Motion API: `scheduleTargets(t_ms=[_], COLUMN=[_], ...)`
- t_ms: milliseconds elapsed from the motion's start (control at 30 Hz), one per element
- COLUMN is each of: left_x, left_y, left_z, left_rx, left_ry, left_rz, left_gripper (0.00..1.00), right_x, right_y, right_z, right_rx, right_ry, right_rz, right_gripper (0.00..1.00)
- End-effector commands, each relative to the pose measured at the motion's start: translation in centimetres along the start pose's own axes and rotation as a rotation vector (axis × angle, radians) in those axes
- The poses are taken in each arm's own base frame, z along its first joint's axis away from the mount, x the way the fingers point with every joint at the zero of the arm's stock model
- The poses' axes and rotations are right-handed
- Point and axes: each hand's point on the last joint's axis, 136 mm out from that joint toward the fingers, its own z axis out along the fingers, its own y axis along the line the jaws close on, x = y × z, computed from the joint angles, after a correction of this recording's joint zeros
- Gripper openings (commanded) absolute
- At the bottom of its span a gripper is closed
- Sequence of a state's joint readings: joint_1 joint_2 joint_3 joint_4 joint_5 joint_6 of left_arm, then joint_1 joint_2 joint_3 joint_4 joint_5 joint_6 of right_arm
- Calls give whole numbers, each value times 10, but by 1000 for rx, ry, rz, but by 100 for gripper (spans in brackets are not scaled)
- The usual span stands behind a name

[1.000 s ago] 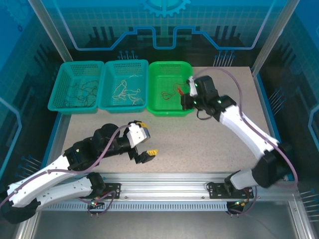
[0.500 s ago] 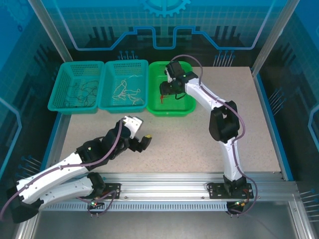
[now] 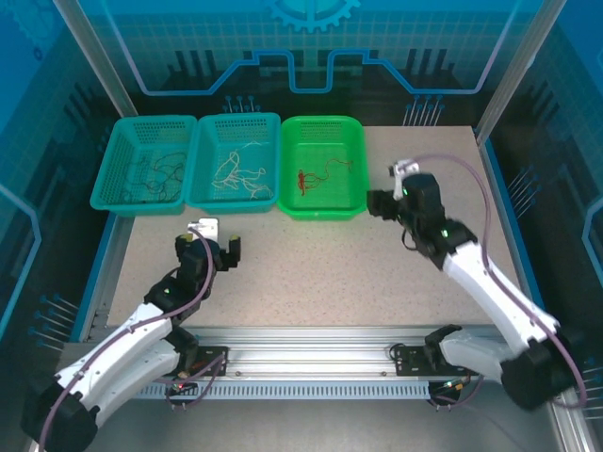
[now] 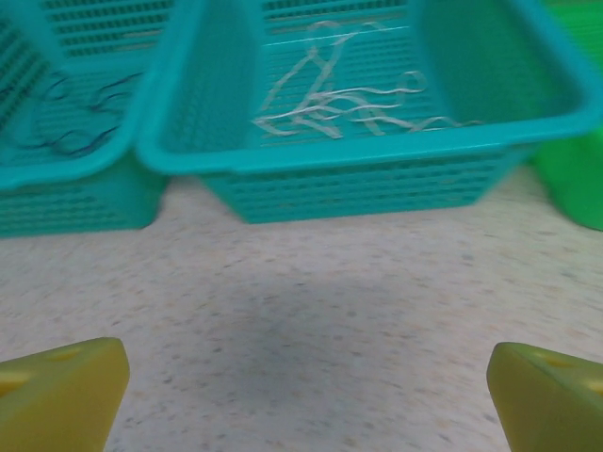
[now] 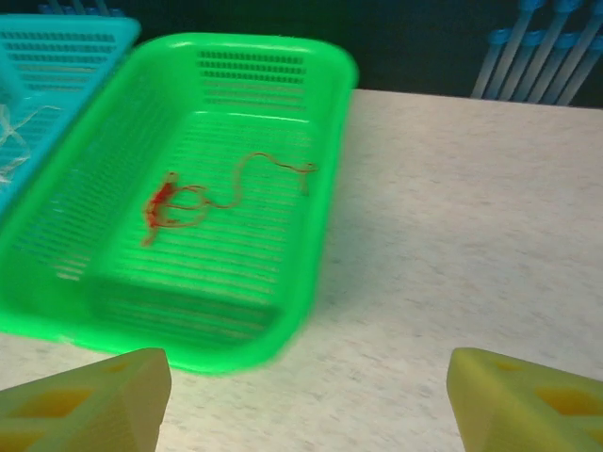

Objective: Untangle the cables

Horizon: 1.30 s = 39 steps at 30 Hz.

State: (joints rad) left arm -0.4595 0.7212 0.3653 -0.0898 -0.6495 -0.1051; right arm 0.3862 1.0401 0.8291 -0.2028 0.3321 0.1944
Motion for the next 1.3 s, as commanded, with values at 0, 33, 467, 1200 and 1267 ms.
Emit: scheduleTargets(t_ms=[0, 33, 467, 1200, 1267], left_x=[-13, -9, -15, -6, -5], left_y=[19, 20, 3, 28, 28], left_z=[13, 19, 107, 136, 136], left_rx=[-101, -99, 58, 10, 11], left_ry=[-115, -121, -229, -133, -132], left_rz=[-3, 9, -33, -150, -148], left_gripper=[99, 99, 99, 99, 99], right_x=[24, 39, 97, 100, 101], right_y=[-45, -57, -84, -72, -72], right_z=[5, 6, 102, 109, 108], right_rx=[180, 209, 65, 27, 27], right_ry=[-175, -184, -80, -78, -80], right_rz=[-106, -115, -5, -54, -54], right_gripper=[83, 87, 100, 100, 100])
